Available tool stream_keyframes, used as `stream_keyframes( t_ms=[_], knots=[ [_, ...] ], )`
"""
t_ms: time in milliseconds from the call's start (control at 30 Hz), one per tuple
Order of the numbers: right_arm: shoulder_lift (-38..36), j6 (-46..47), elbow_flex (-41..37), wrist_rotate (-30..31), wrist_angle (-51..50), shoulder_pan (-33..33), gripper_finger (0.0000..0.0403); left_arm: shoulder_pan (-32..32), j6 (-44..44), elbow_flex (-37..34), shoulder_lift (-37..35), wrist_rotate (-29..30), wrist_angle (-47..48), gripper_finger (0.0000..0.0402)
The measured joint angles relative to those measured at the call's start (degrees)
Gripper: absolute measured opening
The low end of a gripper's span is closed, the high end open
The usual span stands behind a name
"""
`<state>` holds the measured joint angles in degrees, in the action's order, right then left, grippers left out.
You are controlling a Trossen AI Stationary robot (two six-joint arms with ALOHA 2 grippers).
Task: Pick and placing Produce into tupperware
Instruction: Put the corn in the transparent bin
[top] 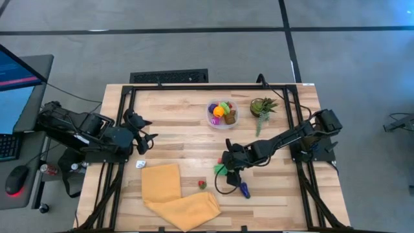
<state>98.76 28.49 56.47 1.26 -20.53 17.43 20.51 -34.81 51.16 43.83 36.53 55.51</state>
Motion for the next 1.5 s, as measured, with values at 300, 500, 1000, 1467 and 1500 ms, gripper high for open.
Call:
stream_keyframes(
  t_ms=[300,500,1000,1467,1500],
  knots=[
    [0.0,-1.1,0.0,0.3,0.0,0.0,0.0358,0.0,0.2,0.0,0.0,0.9,0.0,0.0267],
    [0.0,-2.0,0.0,0.5,1.1,-0.7,0.0357,0.0,0.2,0.0,0.0,1.0,0.0,0.0267],
    [0.0,-5.0,0.0,0.3,2.5,-0.9,0.0356,0.0,0.2,0.0,0.0,1.4,0.5,0.0267],
    [4.2,-3.8,0.5,-0.5,3.3,-0.4,0.0356,0.0,0.5,0.0,0.1,1.4,1.0,0.0267],
    [4.2,-3.6,0.1,-0.6,1.8,-0.2,0.0356,0.0,0.5,0.0,0.0,1.5,1.1,0.0267]
  ],
)
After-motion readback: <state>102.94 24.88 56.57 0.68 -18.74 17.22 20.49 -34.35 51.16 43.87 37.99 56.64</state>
